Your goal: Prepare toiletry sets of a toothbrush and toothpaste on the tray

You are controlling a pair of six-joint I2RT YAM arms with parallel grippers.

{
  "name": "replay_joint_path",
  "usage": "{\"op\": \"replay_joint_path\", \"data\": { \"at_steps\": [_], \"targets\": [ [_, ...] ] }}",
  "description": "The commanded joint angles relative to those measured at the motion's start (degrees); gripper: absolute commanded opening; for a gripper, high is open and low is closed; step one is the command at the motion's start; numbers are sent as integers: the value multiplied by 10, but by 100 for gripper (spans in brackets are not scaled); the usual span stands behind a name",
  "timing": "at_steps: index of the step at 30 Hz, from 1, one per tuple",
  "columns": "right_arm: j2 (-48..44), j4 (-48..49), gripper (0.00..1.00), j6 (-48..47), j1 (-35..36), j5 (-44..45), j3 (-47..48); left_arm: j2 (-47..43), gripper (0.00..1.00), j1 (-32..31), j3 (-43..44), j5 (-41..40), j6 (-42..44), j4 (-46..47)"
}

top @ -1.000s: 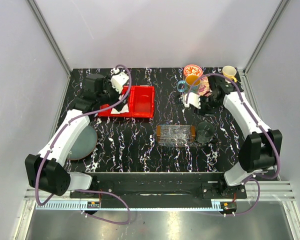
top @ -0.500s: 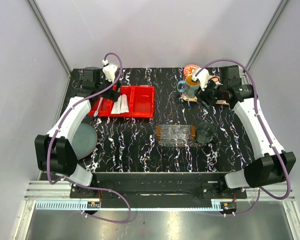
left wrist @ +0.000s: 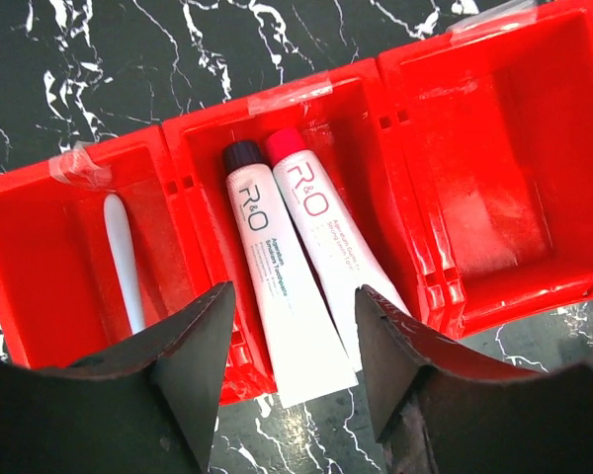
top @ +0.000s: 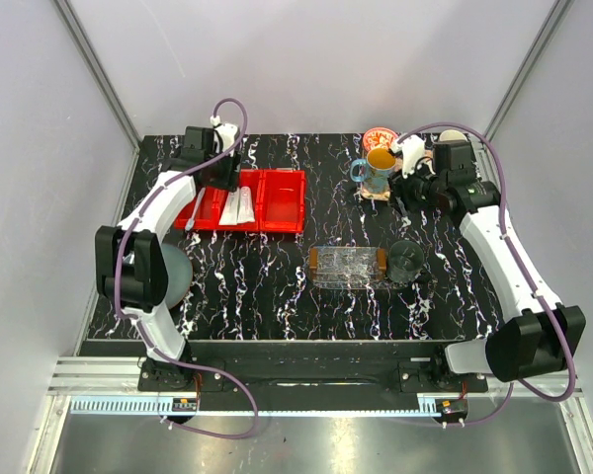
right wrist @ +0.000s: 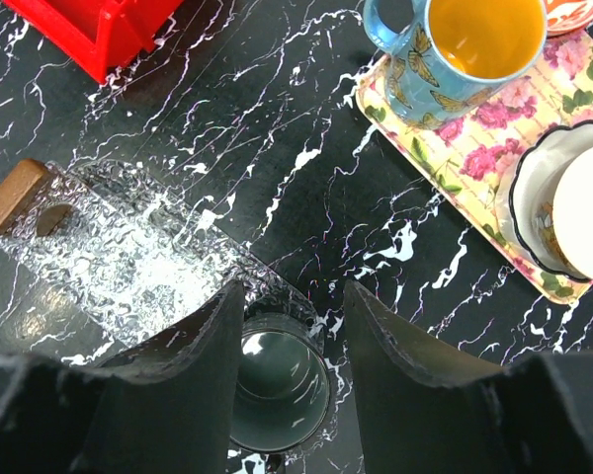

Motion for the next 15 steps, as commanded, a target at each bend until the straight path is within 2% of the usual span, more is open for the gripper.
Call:
{"op": "replay_joint_path", "data": {
  "at_steps": [1,15],
  "targets": [
    [-31,60,51,47,-2,23,-21,19,56,-8,36,-25,-22,3],
    [-35,66,51,49,-2,25,-55,101,61,-36,72,-45,-45,-13]
  ]
}}
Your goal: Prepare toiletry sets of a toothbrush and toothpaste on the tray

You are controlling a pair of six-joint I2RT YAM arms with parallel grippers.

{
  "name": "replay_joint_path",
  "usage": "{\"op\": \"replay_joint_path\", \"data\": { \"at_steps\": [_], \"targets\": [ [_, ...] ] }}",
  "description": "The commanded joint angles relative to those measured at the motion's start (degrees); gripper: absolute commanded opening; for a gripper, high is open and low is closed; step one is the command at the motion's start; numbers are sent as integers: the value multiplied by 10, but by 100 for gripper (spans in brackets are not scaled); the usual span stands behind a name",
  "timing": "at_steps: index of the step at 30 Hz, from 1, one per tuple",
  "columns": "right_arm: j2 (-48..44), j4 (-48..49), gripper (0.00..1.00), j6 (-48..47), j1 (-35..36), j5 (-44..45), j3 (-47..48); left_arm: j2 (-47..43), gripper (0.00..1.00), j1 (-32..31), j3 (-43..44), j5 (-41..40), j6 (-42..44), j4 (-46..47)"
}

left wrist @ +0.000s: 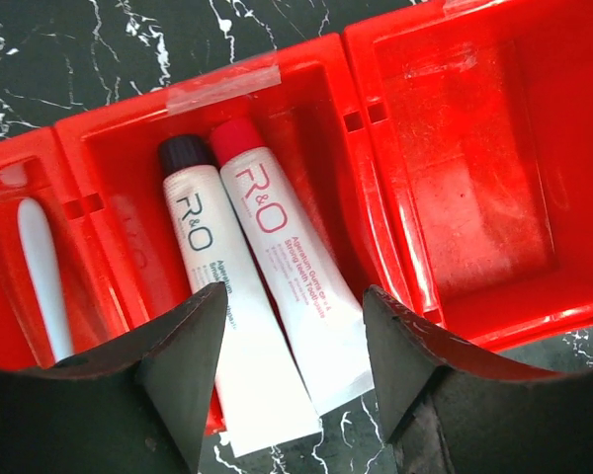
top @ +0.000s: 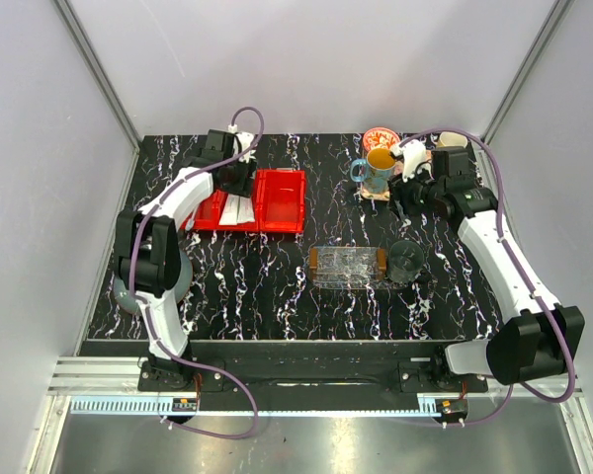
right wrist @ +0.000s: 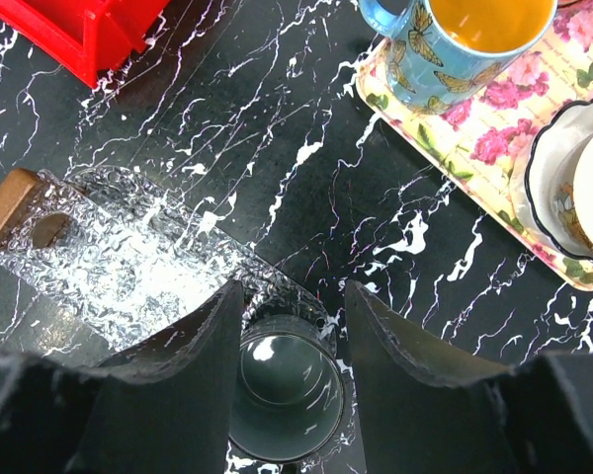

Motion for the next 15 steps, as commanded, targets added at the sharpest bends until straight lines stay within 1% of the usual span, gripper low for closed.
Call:
{"op": "replay_joint_path", "data": {
  "at_steps": [1,6,15],
  "targets": [
    [-23,23,52,4,-1,14,-11,22,61,-7,36,-23,-20,5],
    [-30,23,52,1,-2,18,-18,40,60,-10,44,-31,-25,2],
    [-24,23,52,0,-2,17,-20,62,52,-17,46,-43,-32,-9]
  ]
}}
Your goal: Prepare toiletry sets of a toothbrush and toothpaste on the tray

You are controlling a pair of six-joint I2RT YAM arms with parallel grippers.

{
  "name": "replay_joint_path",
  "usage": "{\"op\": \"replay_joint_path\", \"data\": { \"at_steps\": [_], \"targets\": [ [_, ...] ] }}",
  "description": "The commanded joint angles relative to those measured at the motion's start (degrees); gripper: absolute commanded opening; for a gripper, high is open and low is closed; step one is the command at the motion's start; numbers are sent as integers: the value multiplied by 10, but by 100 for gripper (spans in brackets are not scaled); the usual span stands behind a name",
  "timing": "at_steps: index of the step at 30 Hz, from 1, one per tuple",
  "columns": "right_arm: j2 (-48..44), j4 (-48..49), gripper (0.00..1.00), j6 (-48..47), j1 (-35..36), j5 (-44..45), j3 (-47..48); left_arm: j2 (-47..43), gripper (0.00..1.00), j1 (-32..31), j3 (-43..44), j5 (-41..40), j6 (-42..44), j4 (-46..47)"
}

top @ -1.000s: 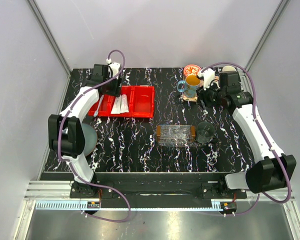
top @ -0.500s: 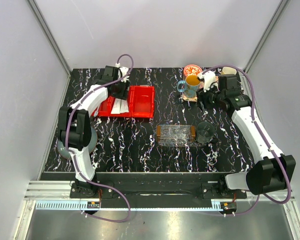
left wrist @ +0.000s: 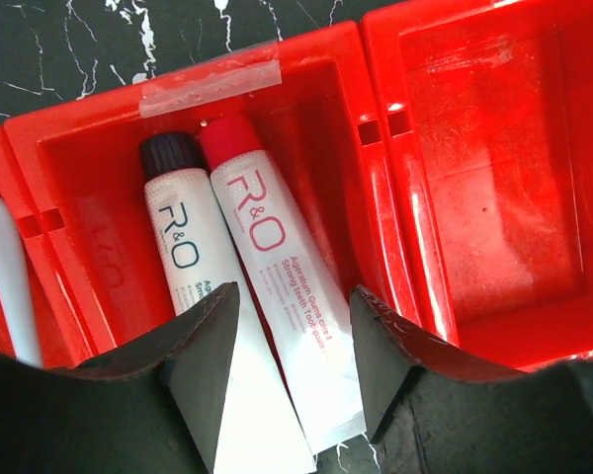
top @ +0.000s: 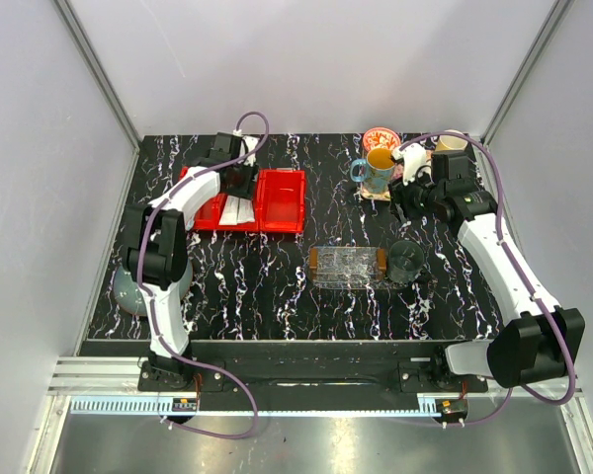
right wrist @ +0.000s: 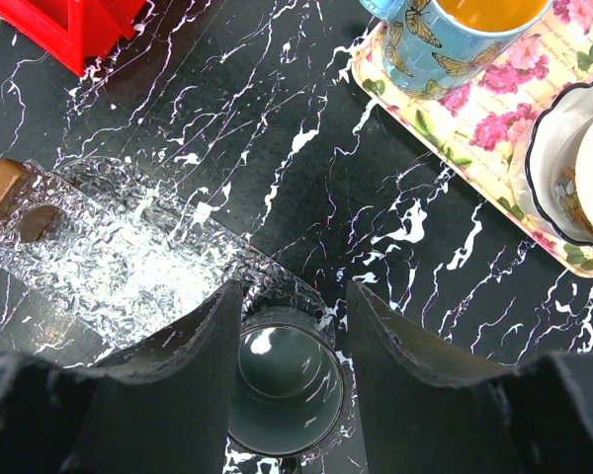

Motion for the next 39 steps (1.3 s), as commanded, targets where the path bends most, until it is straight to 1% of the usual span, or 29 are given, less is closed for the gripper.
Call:
{"op": "replay_joint_path", "data": {
  "at_steps": [1,5,29,35,36,39],
  "targets": [
    [-15,20,52,0,-2,5,1,13,52,-3,23,-18,-13,-5],
    [-14,21,52,0,-2,5,0,19,51,-3,22,-18,-15,-8],
    [4,25,53,3,-2,-2,7,52,50,-7,22,-24,-18,-15],
    [7,24,53,3,-1,-2,8,67,55,-8,25,-27,-10,-16],
    [8,25,53,2,-1,-2,9,68,56,-8,25,-40,-8,-16],
    [8,24,53,2,-1,-2,11,76,58,-10,28,-46,-5,-21]
  ]
}}
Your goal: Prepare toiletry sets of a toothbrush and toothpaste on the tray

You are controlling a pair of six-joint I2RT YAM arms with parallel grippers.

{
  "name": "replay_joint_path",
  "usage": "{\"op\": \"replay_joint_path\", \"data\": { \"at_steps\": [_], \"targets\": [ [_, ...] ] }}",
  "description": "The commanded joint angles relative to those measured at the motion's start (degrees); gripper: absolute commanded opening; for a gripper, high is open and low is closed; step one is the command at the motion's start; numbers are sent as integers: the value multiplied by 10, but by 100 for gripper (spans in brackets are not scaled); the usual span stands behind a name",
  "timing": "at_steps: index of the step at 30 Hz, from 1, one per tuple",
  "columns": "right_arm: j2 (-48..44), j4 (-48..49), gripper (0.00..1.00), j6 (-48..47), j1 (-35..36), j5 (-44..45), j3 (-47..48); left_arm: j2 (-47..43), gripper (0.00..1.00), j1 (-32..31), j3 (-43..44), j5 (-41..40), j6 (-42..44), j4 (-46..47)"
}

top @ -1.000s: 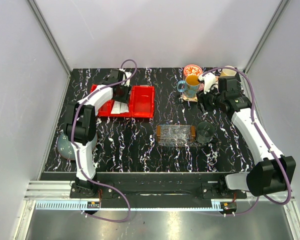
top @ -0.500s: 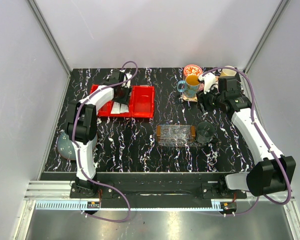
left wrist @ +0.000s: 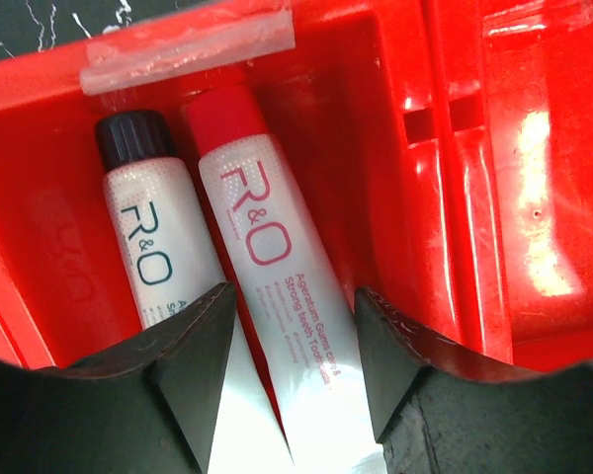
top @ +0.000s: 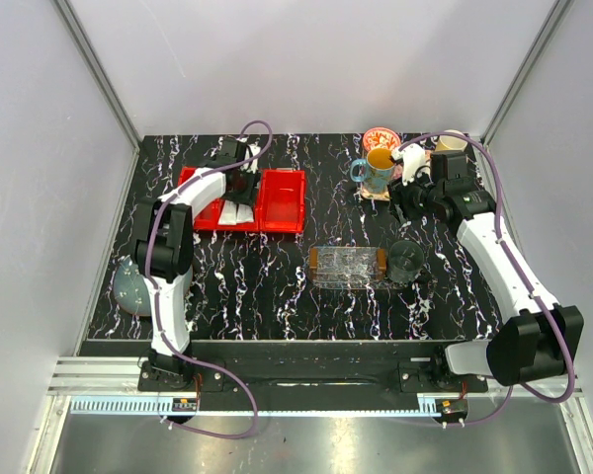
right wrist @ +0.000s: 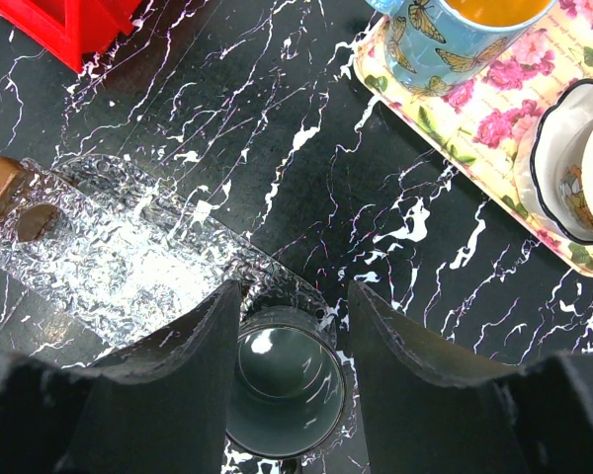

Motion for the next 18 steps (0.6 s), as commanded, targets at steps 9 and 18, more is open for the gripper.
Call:
{"op": "replay_joint_path", "data": {
  "at_steps": [9,18],
  "targets": [
    [9,23,53,1,-1,-3,13,34,57,-7,28,-18,7,-13],
    [12,23,53,0,-2,-6,17,38,47,-7,35,-9,4,-23]
  ]
}}
